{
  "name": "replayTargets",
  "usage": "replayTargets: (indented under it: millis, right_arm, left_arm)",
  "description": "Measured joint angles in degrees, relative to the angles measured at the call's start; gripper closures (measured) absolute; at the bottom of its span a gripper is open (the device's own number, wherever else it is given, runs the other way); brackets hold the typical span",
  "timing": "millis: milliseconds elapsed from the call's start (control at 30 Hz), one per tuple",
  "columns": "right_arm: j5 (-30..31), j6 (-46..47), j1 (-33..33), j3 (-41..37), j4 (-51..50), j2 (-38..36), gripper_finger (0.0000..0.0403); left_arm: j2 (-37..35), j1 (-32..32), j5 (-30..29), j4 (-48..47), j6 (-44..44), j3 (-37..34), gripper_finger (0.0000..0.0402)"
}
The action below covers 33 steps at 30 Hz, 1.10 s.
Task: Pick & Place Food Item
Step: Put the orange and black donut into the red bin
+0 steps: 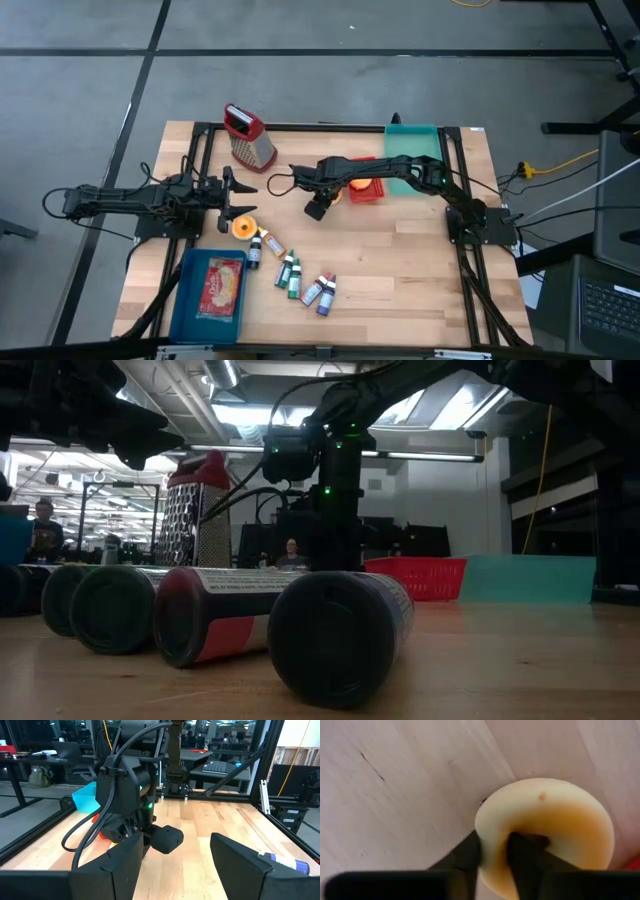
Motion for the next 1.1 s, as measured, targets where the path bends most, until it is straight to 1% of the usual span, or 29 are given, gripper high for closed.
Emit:
replayTargets:
  millis: [67, 100, 133, 267, 367, 467, 600, 667, 733, 767, 800, 933, 1000, 1033, 1100]
  right_arm:
    - [0.0, -0.1, -0.1, 0.0, 0.2, 0.0, 0.0362]
    - [0.0, -0.2, -0.1, 0.0, 0.3, 0.0, 0.0380]
    - [0.0, -0.2, -0.2, 0.0, 0.4, 0.0, 0.0388]
    - [-0.1, -0.4, -0.3, 0.1, 0.8, -0.1, 0.0382]
    - [0.9, -1.3, -0.3, 2.3, 1.5, 0.2, 0.0394]
    - [0.9, -3.0, -0.3, 7.1, 1.9, 0.2, 0.0395]
    - [1.6, -5.9, -0.3, 15.6, 0.8, 0.2, 0.0395]
    - [4.2, -6.7, -0.3, 20.7, -2.3, 0.2, 0.0395]
    - [8.1, -7.5, -0.3, 25.6, -8.2, 0.1, 0.0396]
    - [10.3, -7.5, -0.3, 27.6, -11.2, 0.1, 0.0396]
    - [12.3, -7.4, -0.3, 28.1, -13.1, -0.4, 0.0397]
    - [16.2, -2.6, -1.0, 24.8, -20.4, -5.8, 0.0397]
    - [19.7, 0.3, -1.0, 23.4, -25.5, -7.7, 0.0397]
    - [21.0, 1.3, -1.1, 22.6, -26.2, -8.5, 0.0397]
    - [21.5, 2.8, -1.1, 20.9, -26.6, -9.7, 0.0397]
  left_arm:
    - [0.0, 0.0, 0.0, 0.0, 0.0, 0.0, 0.0174]
    - [0.0, 0.0, 0.0, 0.0, 0.0, 0.0, 0.0174]
    - [0.0, 0.0, 0.0, 0.0, 0.0, 0.0, 0.0174]
    - [0.0, 0.0, 0.0, 0.0, 0.0, 0.0, 0.0174]
    - [0.0, 0.0, 0.0, 0.0, 0.0, 0.0, 0.0174]
    - [0.0, 0.0, 0.0, 0.0, 0.0, 0.0, 0.0174]
    - [0.0, 0.0, 0.0, 0.0, 0.0, 0.0, 0.0174]
    - [0.0, 0.0, 0.0, -0.1, 0.0, 0.0, 0.0174]
    - [0.0, 0.0, 0.0, -0.1, 0.0, 0.0, 0.0174]
    - [0.0, 0.0, 0.0, -0.1, 0.0, 0.0, 0.0174]
    - [0.0, 0.0, 0.1, -0.1, 0.0, 0.0, 0.0174]
    - [0.0, 0.0, 1.4, -0.2, 0.0, 0.0, 0.0174]
    - [0.0, 0.0, 1.4, -0.2, 0.0, 0.0, 0.0174]
    - [0.0, 0.0, 1.4, -0.3, 0.0, 0.0, 0.0174]
    - [0.0, 0.0, 1.4, -0.3, 0.0, 0.0, 0.0174]
